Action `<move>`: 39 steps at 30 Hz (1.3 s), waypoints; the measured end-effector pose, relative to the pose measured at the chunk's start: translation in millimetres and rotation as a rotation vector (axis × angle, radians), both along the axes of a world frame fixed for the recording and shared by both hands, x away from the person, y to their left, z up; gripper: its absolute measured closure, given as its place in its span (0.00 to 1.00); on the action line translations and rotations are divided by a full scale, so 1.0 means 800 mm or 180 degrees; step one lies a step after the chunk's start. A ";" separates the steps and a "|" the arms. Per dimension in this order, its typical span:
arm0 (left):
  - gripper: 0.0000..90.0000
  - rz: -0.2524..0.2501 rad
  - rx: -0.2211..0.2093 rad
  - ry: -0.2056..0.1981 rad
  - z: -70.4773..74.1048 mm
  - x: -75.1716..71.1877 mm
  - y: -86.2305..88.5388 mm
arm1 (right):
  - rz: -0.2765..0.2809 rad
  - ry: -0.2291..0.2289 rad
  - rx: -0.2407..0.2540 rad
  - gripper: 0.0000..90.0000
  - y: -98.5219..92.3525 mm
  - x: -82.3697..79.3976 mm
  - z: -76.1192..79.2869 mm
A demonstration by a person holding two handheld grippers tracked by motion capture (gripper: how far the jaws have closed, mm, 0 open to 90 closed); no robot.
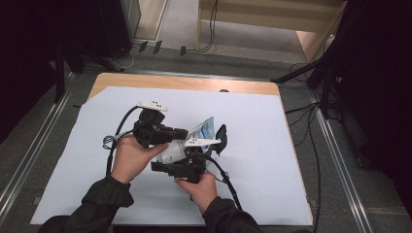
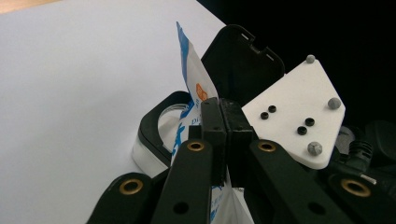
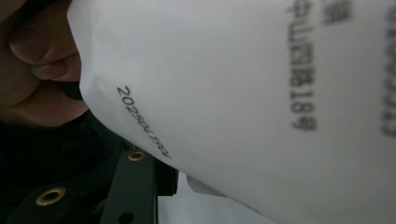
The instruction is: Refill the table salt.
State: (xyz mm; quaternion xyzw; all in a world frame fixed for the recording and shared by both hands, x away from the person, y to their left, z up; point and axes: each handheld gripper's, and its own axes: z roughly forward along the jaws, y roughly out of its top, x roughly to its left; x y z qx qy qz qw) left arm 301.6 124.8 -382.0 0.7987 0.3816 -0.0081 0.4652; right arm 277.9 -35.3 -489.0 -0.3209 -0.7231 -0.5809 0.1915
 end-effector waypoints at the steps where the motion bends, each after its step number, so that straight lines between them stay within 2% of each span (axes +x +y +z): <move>1: 1.00 -0.0009 0.0002 -0.0003 0.000 0.000 0.000 | 0.0000 0.0000 0.0000 0.65 0.000 0.000 0.000; 11: 1.00 0.0000 -0.0018 -0.0027 0.000 0.000 -0.001 | -0.0011 -0.0056 -0.0004 0.62 -0.001 -0.001 0.001; 18: 1.00 0.0007 -0.0048 -0.0019 0.002 0.000 -0.001 | -0.0029 -0.0022 0.0038 0.66 -0.003 -0.001 0.001; 30: 1.00 0.0013 0.0038 -0.0073 0.008 -0.003 -0.004 | -0.0013 0.0054 0.0171 0.66 -0.001 -0.001 0.002; 39: 1.00 0.0014 0.0034 -0.0075 0.008 -0.002 -0.003 | -0.0011 0.0053 0.0161 0.67 -0.001 0.000 0.002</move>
